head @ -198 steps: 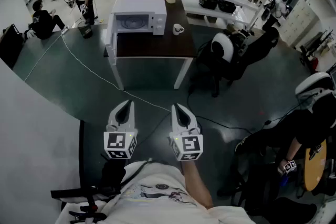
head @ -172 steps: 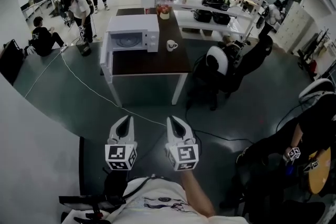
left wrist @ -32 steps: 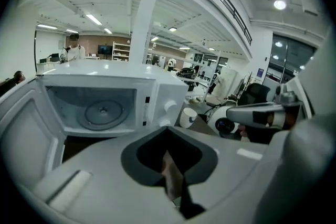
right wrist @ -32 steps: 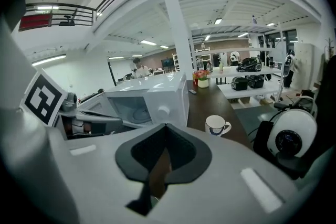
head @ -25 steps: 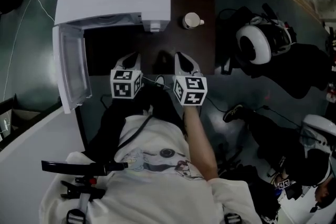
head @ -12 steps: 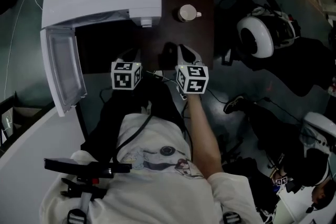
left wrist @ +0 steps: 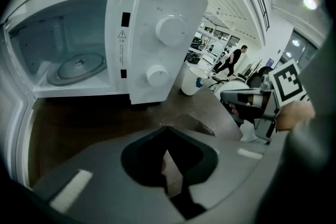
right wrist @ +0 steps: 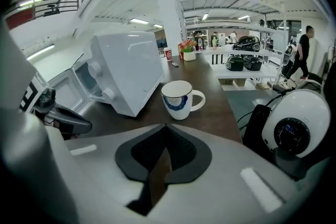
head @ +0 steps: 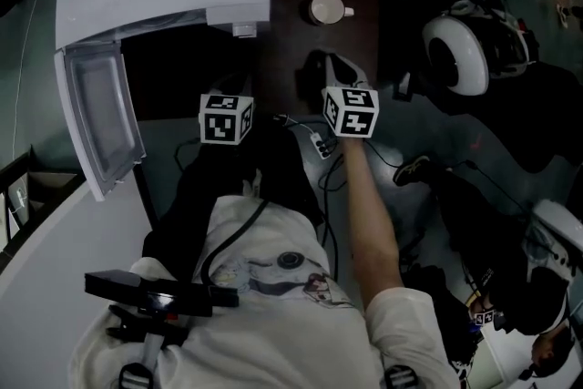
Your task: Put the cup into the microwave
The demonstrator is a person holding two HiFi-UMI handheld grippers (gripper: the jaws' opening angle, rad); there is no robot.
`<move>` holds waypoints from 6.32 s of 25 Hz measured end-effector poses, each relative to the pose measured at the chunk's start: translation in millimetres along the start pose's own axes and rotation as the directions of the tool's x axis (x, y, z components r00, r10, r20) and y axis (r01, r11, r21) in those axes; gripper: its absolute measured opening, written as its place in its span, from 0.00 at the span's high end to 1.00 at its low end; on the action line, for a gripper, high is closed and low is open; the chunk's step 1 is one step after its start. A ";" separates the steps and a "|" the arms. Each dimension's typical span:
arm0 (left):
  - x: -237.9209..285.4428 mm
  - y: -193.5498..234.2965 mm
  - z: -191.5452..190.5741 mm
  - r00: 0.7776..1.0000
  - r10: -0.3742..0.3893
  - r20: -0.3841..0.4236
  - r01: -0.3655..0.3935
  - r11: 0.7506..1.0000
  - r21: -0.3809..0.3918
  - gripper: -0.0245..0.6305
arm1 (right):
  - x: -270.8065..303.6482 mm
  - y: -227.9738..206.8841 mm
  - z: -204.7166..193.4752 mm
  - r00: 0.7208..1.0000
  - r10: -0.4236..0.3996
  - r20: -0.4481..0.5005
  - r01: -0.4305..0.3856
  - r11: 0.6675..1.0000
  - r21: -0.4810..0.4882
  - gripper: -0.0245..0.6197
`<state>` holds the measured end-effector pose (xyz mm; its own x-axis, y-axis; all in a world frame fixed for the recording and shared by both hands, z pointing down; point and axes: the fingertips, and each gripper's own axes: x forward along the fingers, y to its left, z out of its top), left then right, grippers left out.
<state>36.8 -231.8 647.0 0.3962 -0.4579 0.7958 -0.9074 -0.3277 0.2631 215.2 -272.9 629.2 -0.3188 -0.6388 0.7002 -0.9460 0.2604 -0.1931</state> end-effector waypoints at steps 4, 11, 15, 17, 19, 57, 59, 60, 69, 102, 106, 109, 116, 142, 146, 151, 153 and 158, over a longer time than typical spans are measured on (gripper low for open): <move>-3.3 -2.0 -2.6 1.000 0.004 -0.015 -0.004 1.000 0.007 0.96 | 14.3 -21.1 10.9 0.999 -0.033 0.015 0.033 0.999 -0.009 0.96; -6.0 -8.5 -4.9 1.000 0.005 -0.022 -0.005 1.000 0.016 0.96 | 42.1 -70.3 33.4 0.995 -0.093 0.037 0.093 0.996 0.012 0.86; -9.4 -7.2 -4.4 1.000 0.013 -0.022 -0.013 1.000 0.009 0.96 | 57.8 -80.6 44.8 0.995 -0.081 0.050 0.081 0.997 0.000 0.80; -9.0 -7.1 -3.8 1.000 0.019 -0.023 -0.019 1.000 0.010 0.96 | 64.6 -84.7 48.6 0.996 -0.074 0.059 0.075 0.997 -0.007 0.79; -8.7 -6.5 -4.2 0.999 0.025 -0.024 -0.025 1.000 0.010 0.96 | 69.9 -87.3 50.4 0.995 -0.071 0.064 0.072 0.997 -0.017 0.78; -30.7 15.5 -17.2 0.999 0.021 0.029 -0.020 0.999 -0.025 0.96 | 11.1 -22.4 29.5 0.984 -0.018 0.177 0.019 1.000 -0.002 0.90; -33.7 16.3 -15.1 0.999 0.021 0.047 -0.019 0.999 -0.032 0.96 | 0.7 -7.0 26.8 0.984 -0.002 0.179 0.004 1.000 -0.013 0.90; -37.6 18.3 -14.2 0.998 0.021 0.057 -0.019 0.999 -0.037 0.96 | -4.7 3.2 26.4 0.984 0.008 0.180 -0.004 1.000 -0.019 0.90; -74.5 48.0 -26.1 0.991 0.053 0.119 -0.041 0.994 -0.102 0.96 | -23.3 96.9 22.1 0.980 0.109 0.164 -0.095 0.991 -0.092 0.90; -140.0 167.0 -59.3 0.951 0.259 0.169 -0.194 0.925 -0.327 0.96 | 152.6 305.7 134.0 0.944 0.281 0.175 -0.245 0.948 -0.201 0.90; -138.3 171.8 -56.6 0.949 0.257 0.181 -0.185 0.922 -0.340 0.96 | 169.8 297.1 148.3 0.949 0.235 0.211 -0.204 0.966 -0.158 0.90; -134.0 178.1 -53.7 0.950 0.258 0.177 -0.188 0.922 -0.337 0.96 | 179.1 290.2 155.0 0.953 0.200 0.228 -0.174 0.976 -0.131 0.89; -133.3 182.6 -43.7 0.956 0.243 0.166 -0.181 0.930 -0.319 0.96 | 189.7 276.0 170.2 0.953 0.089 0.290 -0.078 0.996 -0.049 0.89; -135.5 169.5 -44.3 0.957 0.228 0.177 -0.168 0.939 -0.301 0.96 | 173.3 275.3 147.7 0.953 0.084 0.292 -0.052 0.992 -0.115 0.76; -139.8 166.4 -39.0 0.951 0.236 0.199 -0.172 0.941 -0.291 0.96 | 151.7 285.7 125.7 0.955 0.128 0.267 -0.090 0.985 -0.148 0.77; -149.7 162.1 -25.0 0.934 0.261 0.244 -0.195 0.945 -0.262 0.96 | 92.7 297.5 98.7 0.943 0.200 0.265 -0.137 0.961 -0.240 0.96; -156.2 156.8 -13.2 0.919 0.261 0.297 -0.192 0.951 -0.242 0.96 | 65.9 299.5 91.3 0.937 0.218 0.272 -0.144 0.953 -0.266 0.96; -189.0 133.0 20.4 0.864 0.241 0.443 -0.180 0.968 -0.175 0.96 | 1.6 301.8 78.5 0.932 0.214 0.294 -0.132 0.952 -0.276 0.96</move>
<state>-155.9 -205.7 520.4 0.1859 -0.8405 0.5088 -0.9741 -0.0901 0.2072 -75.4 -252.1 518.1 -0.5165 -0.7521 0.4093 -0.8426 0.5315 -0.0866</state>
